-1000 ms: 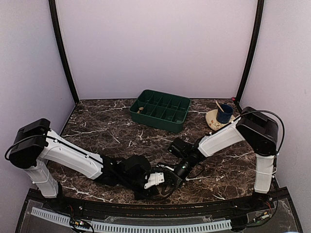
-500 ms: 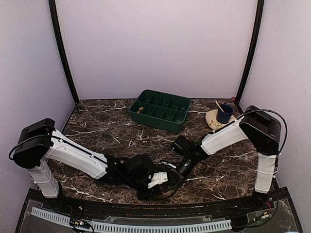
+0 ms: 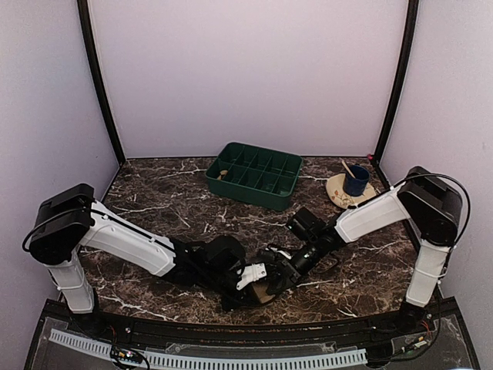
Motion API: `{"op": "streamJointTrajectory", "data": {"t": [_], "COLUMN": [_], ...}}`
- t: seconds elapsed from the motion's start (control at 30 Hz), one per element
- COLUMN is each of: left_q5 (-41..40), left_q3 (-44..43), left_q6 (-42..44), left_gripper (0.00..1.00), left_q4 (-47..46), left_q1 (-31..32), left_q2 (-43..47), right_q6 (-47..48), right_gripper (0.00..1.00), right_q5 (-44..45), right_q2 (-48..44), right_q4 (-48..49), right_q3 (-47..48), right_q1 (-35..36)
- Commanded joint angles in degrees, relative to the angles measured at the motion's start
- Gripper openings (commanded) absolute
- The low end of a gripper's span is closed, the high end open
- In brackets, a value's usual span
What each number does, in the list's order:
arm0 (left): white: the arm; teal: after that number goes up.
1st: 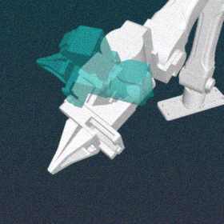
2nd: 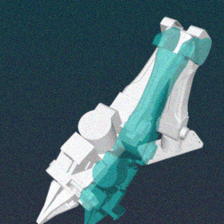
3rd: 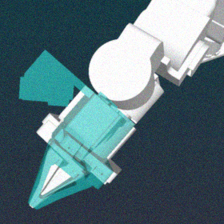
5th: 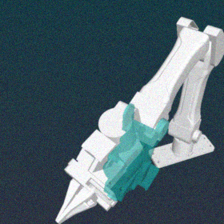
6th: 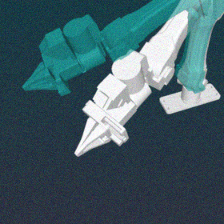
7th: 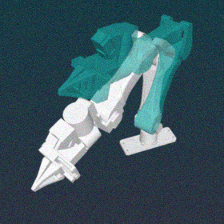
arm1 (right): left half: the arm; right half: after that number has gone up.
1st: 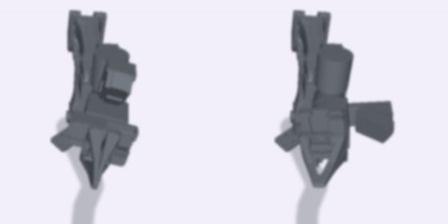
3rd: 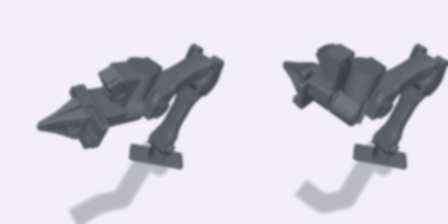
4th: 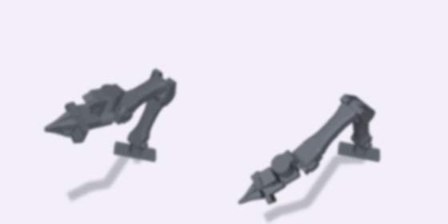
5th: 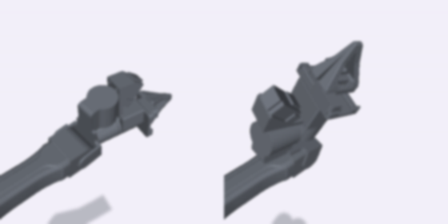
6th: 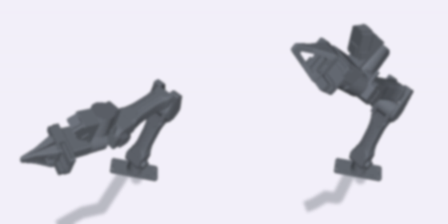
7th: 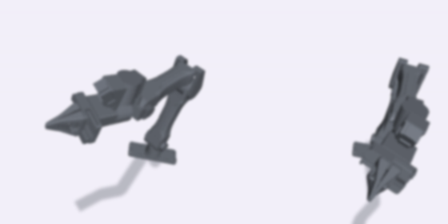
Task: Roll the socks
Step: Roll the sock at the center of the board.
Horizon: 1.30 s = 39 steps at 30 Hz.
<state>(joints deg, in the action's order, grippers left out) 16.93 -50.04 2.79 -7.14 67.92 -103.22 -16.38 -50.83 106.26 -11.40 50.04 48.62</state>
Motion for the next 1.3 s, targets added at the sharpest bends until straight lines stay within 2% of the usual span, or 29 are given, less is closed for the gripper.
{"op": "streamJointTrajectory", "data": {"t": [0.0,0.23,0.47,0.67,0.77,0.9,1.1,1.27], "left_q5": [1.7,7.2,11.2,15.2,17.3,20.3,24.8,28.1], "left_q3": [1.0,0.3,-0.4,-2.2,-3.6,-5.0,-7.0,-8.3], "left_q6": [-1.3,-1.7,-2.2,-2.2,-1.8,-1.5,-0.3,0.7], "left_gripper": [0.00,0.00,0.00,0.00,0.00,0.00,0.00,0.00], "left_q4": [8.8,9.9,10.9,12.9,14.7,16.6,19.4,21.1], "left_q1": [-2.4,-5.2,-7.0,-8.6,-9.5,-11.0,-13.6,-15.3], "left_q2": [-3.4,-4.4,-5.7,-7.9,-9.2,-10.9,-12.9,-14.0], "right_q6": [-0.9,-2.2,-4.4,-5.5,-4.4,-2.1,1.8,5.0], "right_gripper": [0.30,0.32,0.33,0.34,0.35,0.35,0.37,0.40], "right_q5": [6.3,13.5,25.0,35.6,42.7,52.5,66.2,73.1], "right_q2": [-2.3,-6.8,-14.3,-26.8,-31.5,-33.8,-32.9,-29.9], "right_q4": [1.9,4.2,7.5,10.4,9.8,8.0,6.3,4.1], "right_q3": [-2.2,-5.0,-10.2,-16.1,-17.4,-17.1,-15.4,-12.4], "right_q1": [-1.7,-2.3,-2.3,-1.2,2.6,11.2,24.4,31.4]}}
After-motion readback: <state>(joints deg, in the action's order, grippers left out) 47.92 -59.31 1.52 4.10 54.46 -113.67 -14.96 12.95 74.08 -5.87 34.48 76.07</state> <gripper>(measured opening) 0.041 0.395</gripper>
